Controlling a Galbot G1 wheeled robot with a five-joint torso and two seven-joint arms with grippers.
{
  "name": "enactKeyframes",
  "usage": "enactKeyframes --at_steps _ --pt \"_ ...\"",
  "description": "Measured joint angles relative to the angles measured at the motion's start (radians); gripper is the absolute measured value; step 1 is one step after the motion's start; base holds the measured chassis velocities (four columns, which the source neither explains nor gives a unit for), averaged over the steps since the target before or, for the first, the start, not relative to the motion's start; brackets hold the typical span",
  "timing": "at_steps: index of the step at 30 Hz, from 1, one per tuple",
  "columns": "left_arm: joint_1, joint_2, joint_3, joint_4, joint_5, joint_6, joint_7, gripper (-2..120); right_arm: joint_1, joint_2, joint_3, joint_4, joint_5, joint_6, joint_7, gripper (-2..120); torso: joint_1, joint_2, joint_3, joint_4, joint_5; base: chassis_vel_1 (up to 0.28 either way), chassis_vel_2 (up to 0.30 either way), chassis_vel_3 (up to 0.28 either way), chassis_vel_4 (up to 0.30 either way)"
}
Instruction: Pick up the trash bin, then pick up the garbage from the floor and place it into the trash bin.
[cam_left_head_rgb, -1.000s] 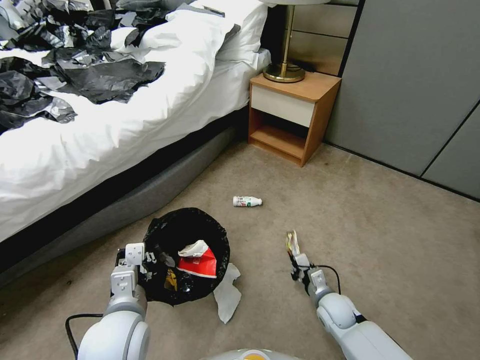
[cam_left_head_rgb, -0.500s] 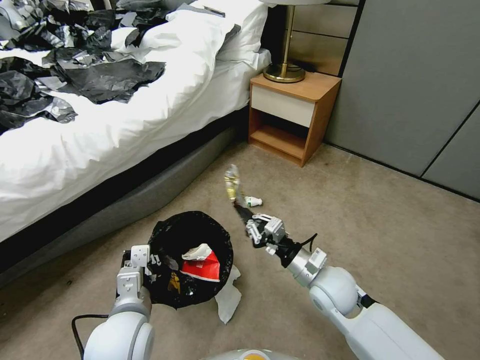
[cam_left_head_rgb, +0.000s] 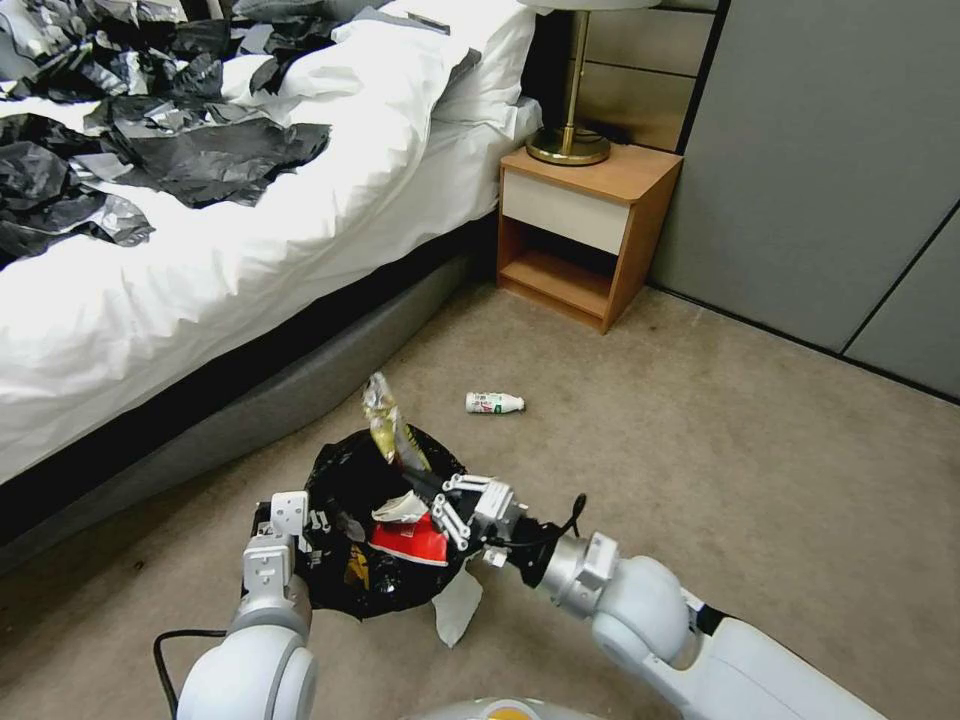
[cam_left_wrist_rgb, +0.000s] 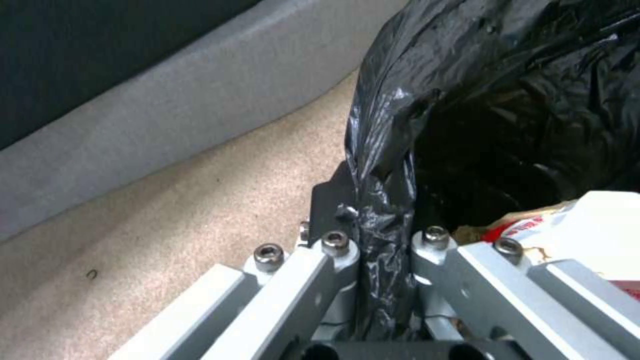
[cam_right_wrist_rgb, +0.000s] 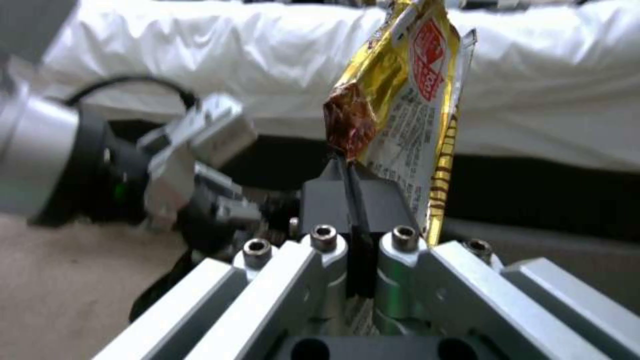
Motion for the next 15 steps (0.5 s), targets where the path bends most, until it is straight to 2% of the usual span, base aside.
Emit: enactKeyframes --at_steps 6,15 --pt "-0.002 -0.003 -0.002 -0.001 -0.001 0.0 0.0 1 0.019 0.0 -0.048 -0.048 0.002 -0.005 0.006 0 0.0 0.0 0.0 -0.0001 0.0 0.0 0.0 0.0 0.0" --pt "-0.008 -0.001 -0.006 -0.002 -0.005 0.0 -0.001 1 0.004 -0.007 -0.053 -0.056 -0.019 -0.023 0.004 0 0.0 0.0 0.0 -0.0002 0.0 0.0 0.0 0.0 0.0"
